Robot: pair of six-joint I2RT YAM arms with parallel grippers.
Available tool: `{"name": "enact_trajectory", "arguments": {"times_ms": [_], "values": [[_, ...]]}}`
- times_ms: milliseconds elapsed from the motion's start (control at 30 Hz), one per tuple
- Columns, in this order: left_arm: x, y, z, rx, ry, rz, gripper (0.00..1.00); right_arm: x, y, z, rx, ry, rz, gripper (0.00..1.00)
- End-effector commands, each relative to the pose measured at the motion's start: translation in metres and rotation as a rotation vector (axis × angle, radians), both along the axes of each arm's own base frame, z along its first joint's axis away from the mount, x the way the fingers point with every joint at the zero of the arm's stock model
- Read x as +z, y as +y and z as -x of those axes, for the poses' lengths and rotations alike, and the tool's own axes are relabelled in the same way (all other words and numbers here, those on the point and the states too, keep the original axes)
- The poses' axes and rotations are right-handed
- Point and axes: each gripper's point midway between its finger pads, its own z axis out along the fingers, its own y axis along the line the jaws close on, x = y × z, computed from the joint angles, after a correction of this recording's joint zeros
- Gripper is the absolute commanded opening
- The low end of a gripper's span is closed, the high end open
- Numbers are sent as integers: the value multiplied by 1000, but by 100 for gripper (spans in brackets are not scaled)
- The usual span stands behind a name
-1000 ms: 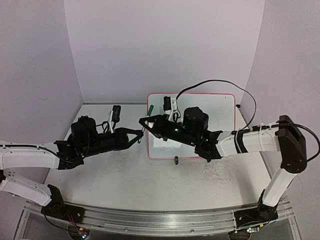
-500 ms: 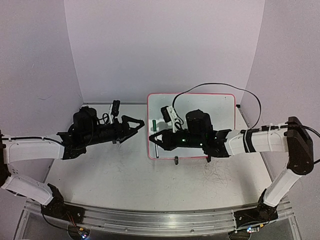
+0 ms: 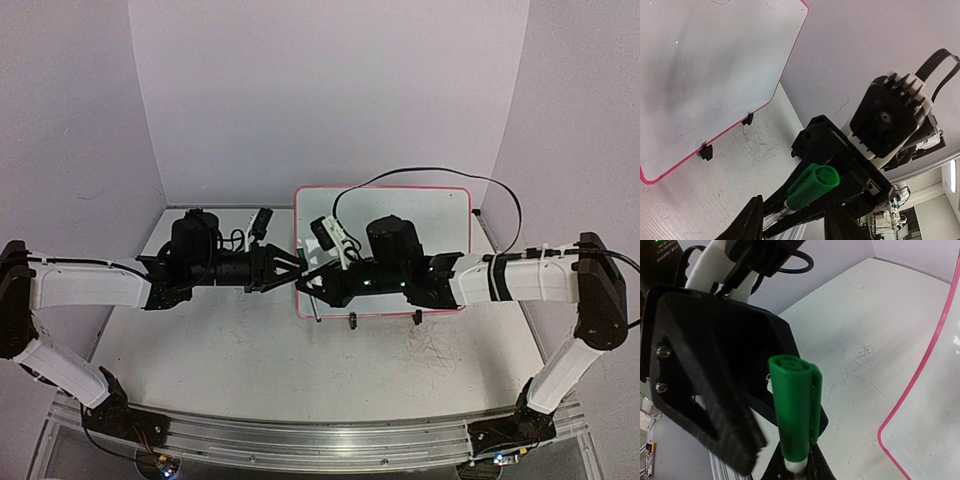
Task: Write a sentence on the whiteboard
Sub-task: Pass from the right arm to the left
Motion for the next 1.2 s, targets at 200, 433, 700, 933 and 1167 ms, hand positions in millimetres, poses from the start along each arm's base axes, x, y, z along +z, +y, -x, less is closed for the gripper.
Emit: {"name": "enact_trajectory", "arguments": {"times_ms": [200, 433, 700, 933, 1167], "values": [[24, -7, -8, 11, -29, 44, 46, 11, 13, 7, 35, -44, -5, 5], [24, -8, -11, 19, -21, 41, 35, 7, 14, 10, 36, -46, 15, 5], [28, -4, -12, 42, -23, 45, 6, 14, 10, 9, 2, -42, 10, 14], [51, 1, -23, 125, -10, 93, 0, 49, -5, 4, -131, 40, -167, 90], [84, 4, -34, 193, 12, 175, 0, 86, -44, 12, -243, 116, -455, 98]]}}
